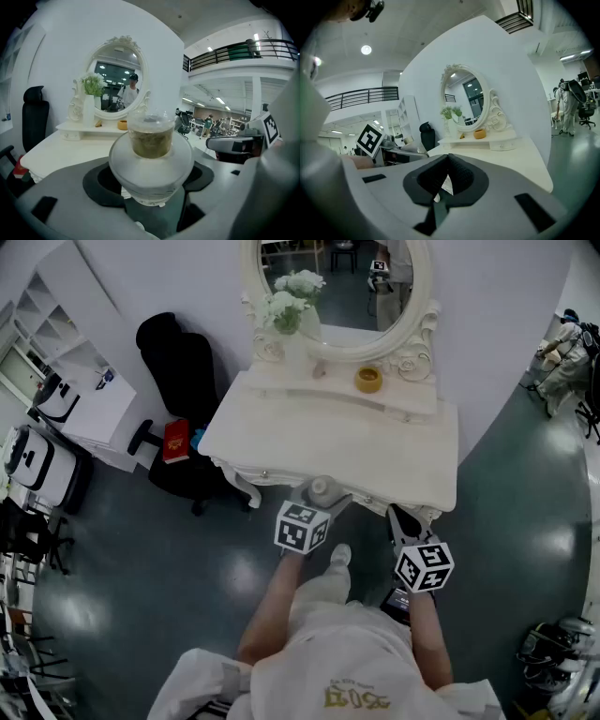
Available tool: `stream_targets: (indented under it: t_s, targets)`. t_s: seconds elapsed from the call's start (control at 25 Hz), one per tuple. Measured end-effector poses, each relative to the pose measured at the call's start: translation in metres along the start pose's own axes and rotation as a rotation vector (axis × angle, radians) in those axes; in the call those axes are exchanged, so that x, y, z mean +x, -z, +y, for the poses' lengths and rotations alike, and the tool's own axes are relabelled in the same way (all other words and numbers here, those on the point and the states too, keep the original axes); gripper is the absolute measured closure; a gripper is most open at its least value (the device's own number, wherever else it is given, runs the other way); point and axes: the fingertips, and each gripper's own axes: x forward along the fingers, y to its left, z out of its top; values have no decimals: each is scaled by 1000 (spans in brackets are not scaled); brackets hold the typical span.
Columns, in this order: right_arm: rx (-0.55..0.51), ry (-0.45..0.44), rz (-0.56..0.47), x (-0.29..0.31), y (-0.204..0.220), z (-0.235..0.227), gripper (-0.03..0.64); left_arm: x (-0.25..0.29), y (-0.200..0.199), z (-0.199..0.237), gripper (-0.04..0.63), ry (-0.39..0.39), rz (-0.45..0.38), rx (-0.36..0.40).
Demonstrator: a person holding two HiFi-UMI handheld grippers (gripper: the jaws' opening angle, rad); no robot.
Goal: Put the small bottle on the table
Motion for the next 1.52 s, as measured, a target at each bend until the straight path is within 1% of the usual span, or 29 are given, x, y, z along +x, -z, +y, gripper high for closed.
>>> stream_targets:
  t_s: [0.28, 0.56, 0.8, 0.96, 1.16, 1.32, 1.52]
  targets:
    - [0, 21, -8, -7, -1, -5, 604, -8, 3, -4, 245, -19, 6, 10]
    - [24, 6, -4, -7, 0, 3, 604, -22, 6, 3, 245, -41, 5, -6]
    - [38, -21, 1, 9, 2, 15, 603, -35, 10, 24, 245, -74, 28, -3]
    - [27, -26, 7, 26, 2, 21, 604, -42, 10, 53, 245, -98, 20, -16]
    - [38, 16, 32, 61, 7, 20, 604, -37, 11, 99, 245, -91, 17, -43]
    - [47, 49, 59, 114, 11, 28, 604, -25, 5, 153, 245, -71, 32, -29]
    - [36, 84, 74, 180, 6, 43, 603, -13, -6, 219, 245, -38, 37, -30]
